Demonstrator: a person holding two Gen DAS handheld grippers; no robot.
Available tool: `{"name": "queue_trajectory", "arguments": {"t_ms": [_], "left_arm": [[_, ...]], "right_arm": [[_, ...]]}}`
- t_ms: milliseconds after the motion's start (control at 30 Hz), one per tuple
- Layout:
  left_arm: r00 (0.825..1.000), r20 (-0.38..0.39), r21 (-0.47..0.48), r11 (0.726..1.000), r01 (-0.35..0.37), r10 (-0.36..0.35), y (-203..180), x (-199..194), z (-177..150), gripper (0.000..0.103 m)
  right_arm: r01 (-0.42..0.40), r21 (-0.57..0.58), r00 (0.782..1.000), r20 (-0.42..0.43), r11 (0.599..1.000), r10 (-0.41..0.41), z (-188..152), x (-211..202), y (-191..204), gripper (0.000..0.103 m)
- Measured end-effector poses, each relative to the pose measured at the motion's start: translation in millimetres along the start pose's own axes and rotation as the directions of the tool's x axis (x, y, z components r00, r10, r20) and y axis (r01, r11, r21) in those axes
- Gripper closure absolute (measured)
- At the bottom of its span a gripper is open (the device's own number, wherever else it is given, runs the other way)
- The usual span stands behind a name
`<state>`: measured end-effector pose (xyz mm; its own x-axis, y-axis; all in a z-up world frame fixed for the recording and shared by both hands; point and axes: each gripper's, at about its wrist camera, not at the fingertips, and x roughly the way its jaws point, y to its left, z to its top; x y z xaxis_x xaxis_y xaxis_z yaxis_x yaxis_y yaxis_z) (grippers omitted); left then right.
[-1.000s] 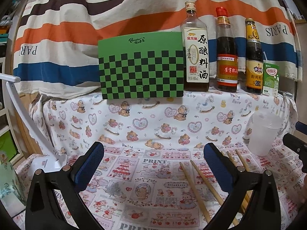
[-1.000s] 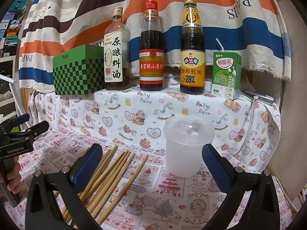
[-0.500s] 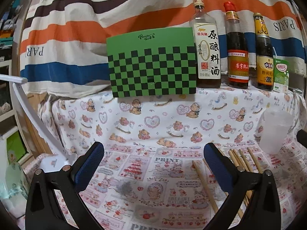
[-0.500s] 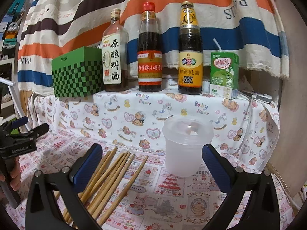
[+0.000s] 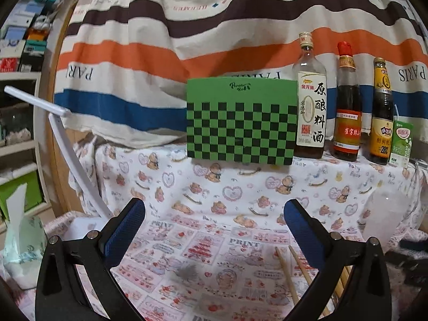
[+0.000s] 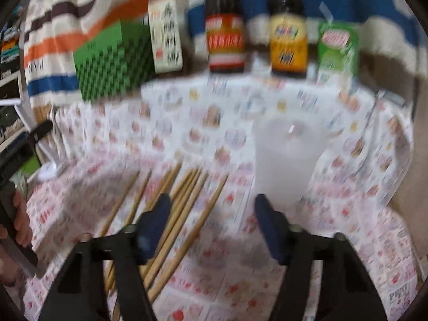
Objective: Organize utensils
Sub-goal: 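Grasp a wooden chopstick with the right tool while the left tool grasps another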
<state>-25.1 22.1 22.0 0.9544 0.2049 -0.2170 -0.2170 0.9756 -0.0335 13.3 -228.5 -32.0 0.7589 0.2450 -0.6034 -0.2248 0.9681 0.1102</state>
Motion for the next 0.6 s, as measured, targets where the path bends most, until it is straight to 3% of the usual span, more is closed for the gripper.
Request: {"name": "queue_trajectory", "arguments": {"t_ms": [133,433,600], "left_arm": [[0.999,-0.033,0.013,1.000,0.013,-0.013,-3.7,4.2,-3.3,0.000],[0.998,0.053,0.129,0.991,-0.029,0.022,-25.5,-10.1,-6.8,0.000],[1.000,0.002,0.090,0.996,0.023,-0.023,-22.3,-7.3,-5.6,0.000]], "right_arm": [[-0.071,0.052,0.987,-0.144,0.996,0.078,-11.0,20.8,-2.6,0.068],[-0.051,-0.049,0.973,-0.226,0.997,0.039,-25.1,24.5,24.1,0.072],[-0.018,-0.064,0.970,-0.244,0.998,0.002,-26.9,27.9,25.5,0.079]]}}
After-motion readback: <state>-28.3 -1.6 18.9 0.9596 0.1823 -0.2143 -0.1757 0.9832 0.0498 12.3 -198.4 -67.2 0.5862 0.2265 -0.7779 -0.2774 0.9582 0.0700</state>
